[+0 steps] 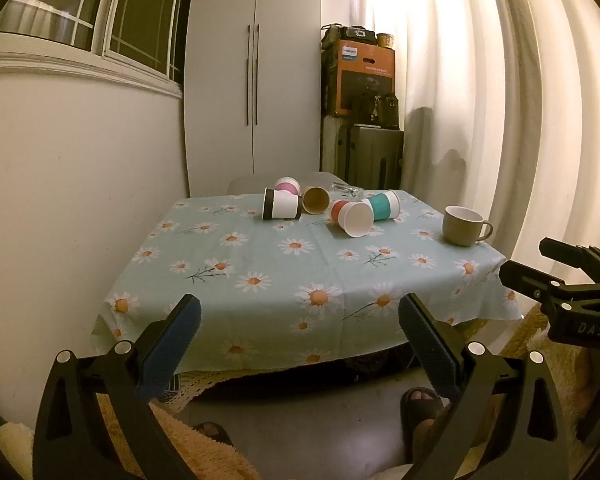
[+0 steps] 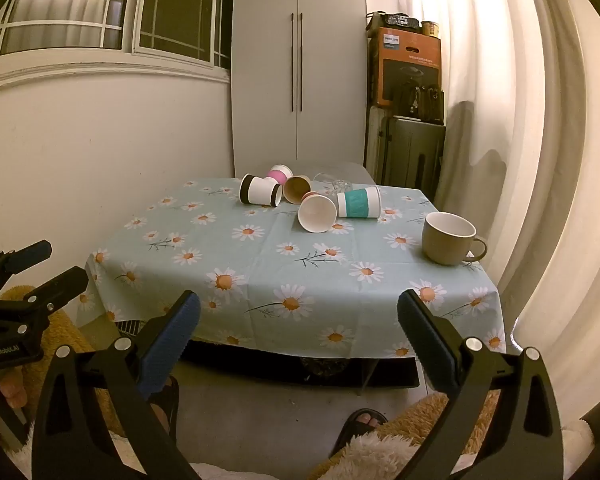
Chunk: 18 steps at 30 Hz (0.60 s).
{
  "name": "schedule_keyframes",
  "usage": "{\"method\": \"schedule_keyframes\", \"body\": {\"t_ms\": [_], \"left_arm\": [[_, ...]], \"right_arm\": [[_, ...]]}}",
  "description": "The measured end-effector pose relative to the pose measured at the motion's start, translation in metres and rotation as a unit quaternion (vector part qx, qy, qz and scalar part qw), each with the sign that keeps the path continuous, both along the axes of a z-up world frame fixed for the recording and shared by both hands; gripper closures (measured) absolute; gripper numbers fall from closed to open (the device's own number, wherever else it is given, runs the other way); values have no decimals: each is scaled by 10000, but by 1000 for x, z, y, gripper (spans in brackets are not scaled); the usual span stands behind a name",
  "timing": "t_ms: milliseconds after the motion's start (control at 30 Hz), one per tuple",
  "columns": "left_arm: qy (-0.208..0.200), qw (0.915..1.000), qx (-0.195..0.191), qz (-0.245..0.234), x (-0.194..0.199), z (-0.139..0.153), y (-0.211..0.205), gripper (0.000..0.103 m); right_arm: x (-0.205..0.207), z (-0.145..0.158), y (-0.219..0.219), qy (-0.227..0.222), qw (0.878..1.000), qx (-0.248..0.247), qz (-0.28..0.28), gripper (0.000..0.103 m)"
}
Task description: Flip cup upright
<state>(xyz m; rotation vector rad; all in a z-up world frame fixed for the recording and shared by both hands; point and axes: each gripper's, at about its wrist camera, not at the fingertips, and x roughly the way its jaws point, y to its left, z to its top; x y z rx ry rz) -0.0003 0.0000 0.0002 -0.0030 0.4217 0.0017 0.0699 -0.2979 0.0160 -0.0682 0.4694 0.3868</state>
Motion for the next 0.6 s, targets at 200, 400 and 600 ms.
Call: {"method": "schedule_keyframes", "body": {"t_ms": [200, 400, 600], "left_arm": [[29, 10000, 5, -7, 0, 0, 0, 7], [26, 10000, 4, -3, 0, 0, 0, 7], [30, 10000, 8, -4, 0, 0, 0, 7]], "right_arm": [[0, 0, 1, -3, 10000, -28, -4, 5], [0, 0, 1, -9, 10000, -39, 0, 5], [0, 1, 1, -13, 10000, -19, 10, 5]]}}
